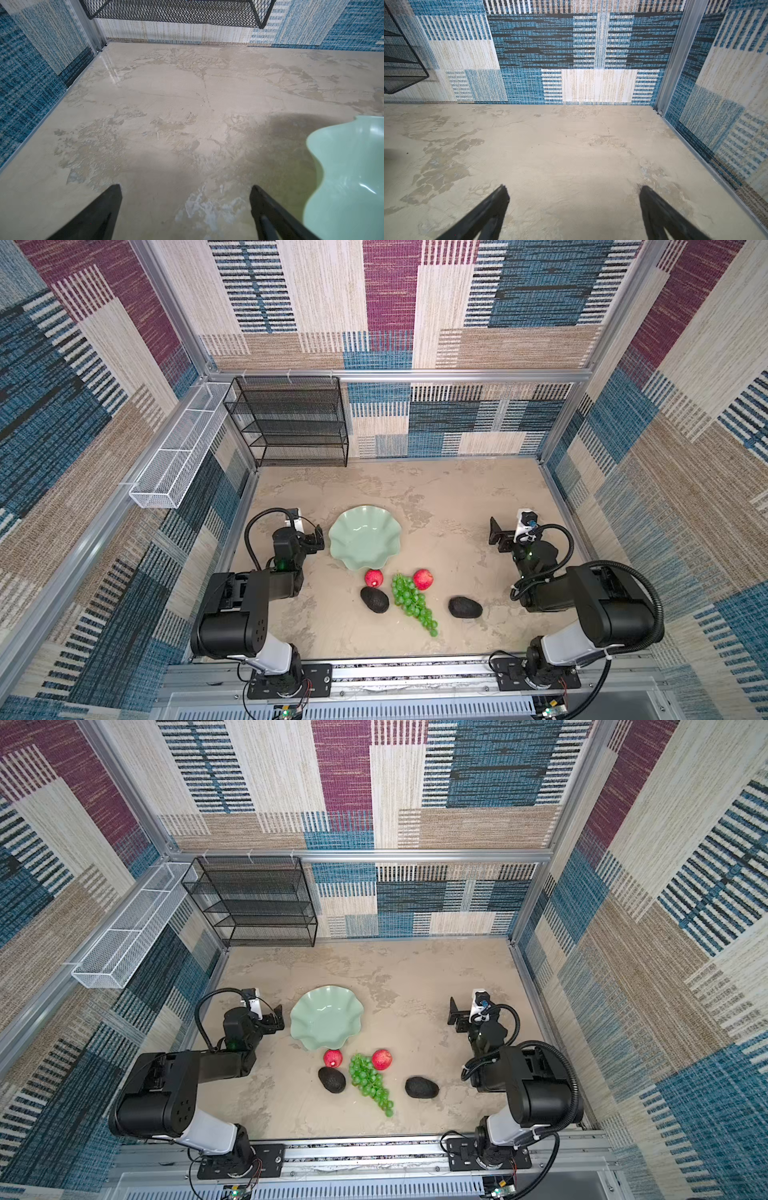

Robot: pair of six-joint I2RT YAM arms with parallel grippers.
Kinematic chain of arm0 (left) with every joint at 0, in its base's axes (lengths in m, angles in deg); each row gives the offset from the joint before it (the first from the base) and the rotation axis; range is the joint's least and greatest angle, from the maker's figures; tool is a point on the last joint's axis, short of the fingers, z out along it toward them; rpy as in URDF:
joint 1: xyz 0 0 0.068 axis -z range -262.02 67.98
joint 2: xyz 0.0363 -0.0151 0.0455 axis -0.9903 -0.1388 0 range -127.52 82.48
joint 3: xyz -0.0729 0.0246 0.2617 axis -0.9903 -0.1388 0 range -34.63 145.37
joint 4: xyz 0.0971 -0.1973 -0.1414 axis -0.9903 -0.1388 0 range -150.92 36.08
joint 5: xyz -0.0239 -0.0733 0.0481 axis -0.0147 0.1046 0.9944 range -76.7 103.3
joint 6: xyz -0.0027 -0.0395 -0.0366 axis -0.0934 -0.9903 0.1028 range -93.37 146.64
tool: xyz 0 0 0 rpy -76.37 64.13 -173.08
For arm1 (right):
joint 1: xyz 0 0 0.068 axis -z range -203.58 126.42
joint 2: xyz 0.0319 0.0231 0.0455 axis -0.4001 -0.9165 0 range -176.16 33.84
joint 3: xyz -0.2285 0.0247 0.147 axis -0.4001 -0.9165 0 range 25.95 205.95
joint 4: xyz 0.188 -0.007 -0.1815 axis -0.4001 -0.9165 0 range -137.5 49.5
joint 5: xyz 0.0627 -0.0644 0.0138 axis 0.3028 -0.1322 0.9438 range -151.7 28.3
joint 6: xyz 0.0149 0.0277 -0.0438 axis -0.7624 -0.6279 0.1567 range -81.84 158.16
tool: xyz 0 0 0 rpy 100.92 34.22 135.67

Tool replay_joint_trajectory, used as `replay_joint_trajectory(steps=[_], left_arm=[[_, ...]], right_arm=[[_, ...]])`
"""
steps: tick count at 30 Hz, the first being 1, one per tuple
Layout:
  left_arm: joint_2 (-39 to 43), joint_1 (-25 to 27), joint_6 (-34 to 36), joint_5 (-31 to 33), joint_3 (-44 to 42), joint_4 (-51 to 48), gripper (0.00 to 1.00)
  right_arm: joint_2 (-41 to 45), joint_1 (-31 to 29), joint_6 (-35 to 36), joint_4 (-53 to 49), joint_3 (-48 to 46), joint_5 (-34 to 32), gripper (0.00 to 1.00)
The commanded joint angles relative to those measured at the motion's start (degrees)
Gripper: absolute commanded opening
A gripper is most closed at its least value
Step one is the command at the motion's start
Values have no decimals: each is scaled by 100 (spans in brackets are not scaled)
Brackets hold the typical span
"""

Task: Place and organize the fake fruits in the fruit bowl

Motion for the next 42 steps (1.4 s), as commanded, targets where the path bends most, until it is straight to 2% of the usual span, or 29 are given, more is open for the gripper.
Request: replay_joint_trajectory(steps=[1,39,40,42], left_arm=[[4,-10,145,-53,27,106,99],[12,-37,134,-103,19,106,99],[17,-35,131,-113,10,119,99],[202,-32,128,-84,89,-191,99]], right_arm=[[15,-3,-48,79,29,39,100],[55,-6,-48,52,34,20,100],[161,-3,-57,-213,139,26,100],[636,-3,-75,-1669,783,-53,100]])
